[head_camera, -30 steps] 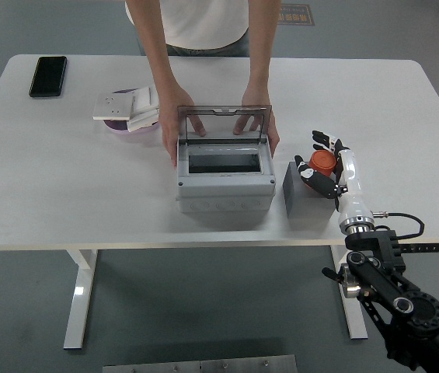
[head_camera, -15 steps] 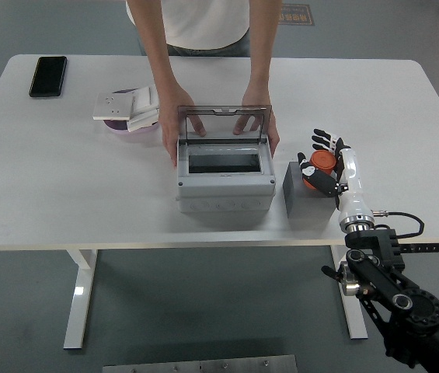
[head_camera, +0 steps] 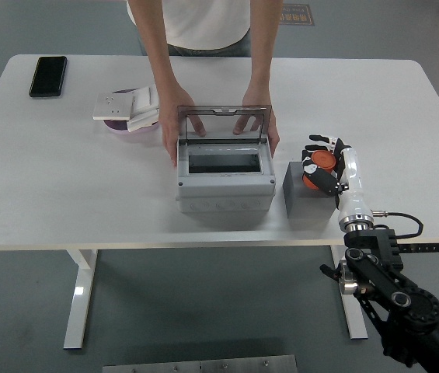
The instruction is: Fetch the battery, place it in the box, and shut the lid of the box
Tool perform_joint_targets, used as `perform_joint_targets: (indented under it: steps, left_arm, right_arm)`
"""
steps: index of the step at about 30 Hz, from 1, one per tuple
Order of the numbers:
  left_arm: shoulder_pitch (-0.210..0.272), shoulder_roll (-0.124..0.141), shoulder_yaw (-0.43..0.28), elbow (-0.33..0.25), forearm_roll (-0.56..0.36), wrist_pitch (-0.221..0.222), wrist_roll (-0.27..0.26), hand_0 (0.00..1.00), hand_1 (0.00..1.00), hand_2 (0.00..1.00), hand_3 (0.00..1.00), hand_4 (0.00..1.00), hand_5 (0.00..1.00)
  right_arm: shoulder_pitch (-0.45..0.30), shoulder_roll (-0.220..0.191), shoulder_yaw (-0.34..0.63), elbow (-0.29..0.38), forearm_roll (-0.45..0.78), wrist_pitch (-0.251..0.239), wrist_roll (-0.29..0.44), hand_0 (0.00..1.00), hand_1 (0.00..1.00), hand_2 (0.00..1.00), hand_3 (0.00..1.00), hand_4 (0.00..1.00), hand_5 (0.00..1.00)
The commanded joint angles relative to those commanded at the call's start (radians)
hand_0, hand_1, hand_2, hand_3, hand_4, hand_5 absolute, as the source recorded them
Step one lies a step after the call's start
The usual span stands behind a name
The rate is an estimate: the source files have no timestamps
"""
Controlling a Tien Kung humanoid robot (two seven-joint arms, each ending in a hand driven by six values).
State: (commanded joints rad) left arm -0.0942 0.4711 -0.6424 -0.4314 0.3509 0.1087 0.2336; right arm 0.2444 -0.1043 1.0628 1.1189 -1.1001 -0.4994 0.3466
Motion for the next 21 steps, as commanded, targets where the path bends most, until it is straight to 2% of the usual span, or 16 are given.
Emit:
perform_joint_targets:
  steps: [14,15,20,21]
  left_arm:
    - [-0.003,0.002,-0.005,0.000,0.008,0.000,0.003,0.634,0.745,0.578,0.507,0.404,0.002]
    - [-0.003,0.002,-0.005,0.000,0.008,0.000,0.002,0.634,0.744,0.579,0.508,0.404,0.002]
    - [-0.004,0.004,-0.006,0.000,0.011,0.001,0.003,0.634,0.744,0.579,0.508,0.404,0.002]
    - [-0.004,0.004,-0.007,0.000,0.011,0.001,0.003,0.634,0.746,0.579,0.508,0.402,0.002]
  right_arm:
    - [0.009,0.010,-0.022,-0.018,0.002,-0.004,0.003,0.575,0.420,0.452,0.453,0.548,0.002]
    - [0.009,0.010,-0.021,-0.018,0.003,-0.003,0.004,0.568,0.490,0.527,0.507,0.581,0.002]
    - [0.009,0.011,-0.020,-0.018,0.003,-0.008,0.007,0.568,0.490,0.527,0.507,0.581,0.002]
    - [0.010,0.011,-0.021,-0.018,0.002,-0.008,0.006,0.562,0.504,0.576,0.534,0.570,0.002]
